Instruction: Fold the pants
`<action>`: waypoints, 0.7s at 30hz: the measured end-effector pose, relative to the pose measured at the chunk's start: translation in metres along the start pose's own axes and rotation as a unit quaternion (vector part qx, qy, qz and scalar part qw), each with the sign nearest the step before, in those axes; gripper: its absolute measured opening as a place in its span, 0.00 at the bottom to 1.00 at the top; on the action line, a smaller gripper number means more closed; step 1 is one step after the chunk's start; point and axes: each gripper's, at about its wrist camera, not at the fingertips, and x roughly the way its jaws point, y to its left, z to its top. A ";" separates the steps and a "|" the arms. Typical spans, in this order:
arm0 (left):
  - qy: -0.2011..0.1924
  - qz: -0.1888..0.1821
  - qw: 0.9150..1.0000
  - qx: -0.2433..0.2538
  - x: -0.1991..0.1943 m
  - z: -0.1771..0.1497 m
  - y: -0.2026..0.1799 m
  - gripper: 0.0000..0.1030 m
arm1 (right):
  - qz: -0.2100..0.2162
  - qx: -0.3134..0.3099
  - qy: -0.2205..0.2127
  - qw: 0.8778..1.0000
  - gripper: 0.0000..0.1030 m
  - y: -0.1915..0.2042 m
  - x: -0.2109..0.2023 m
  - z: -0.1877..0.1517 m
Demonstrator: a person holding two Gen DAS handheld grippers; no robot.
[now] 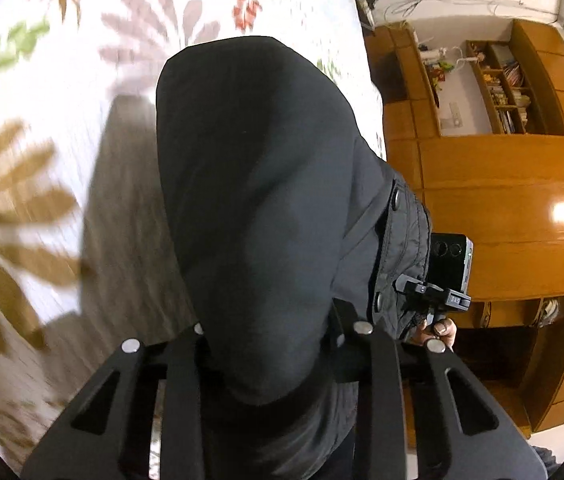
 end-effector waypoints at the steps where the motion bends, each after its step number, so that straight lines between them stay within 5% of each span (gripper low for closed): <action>1: -0.007 0.003 1.000 0.001 -0.008 0.010 0.000 0.28 | 0.001 -0.003 0.002 1.000 0.37 0.003 0.003 0.014; 11: -0.038 0.031 0.998 -0.027 -0.053 0.141 0.047 0.28 | -0.009 -0.024 0.031 0.999 0.37 0.020 0.079 0.172; 15: -0.022 0.036 0.998 -0.055 -0.049 0.174 0.083 0.29 | -0.018 -0.009 0.049 0.999 0.37 0.005 0.115 0.201; 21: -0.011 0.012 0.998 -0.062 -0.042 0.176 0.116 0.35 | -0.012 0.016 0.063 0.998 0.44 -0.026 0.140 0.208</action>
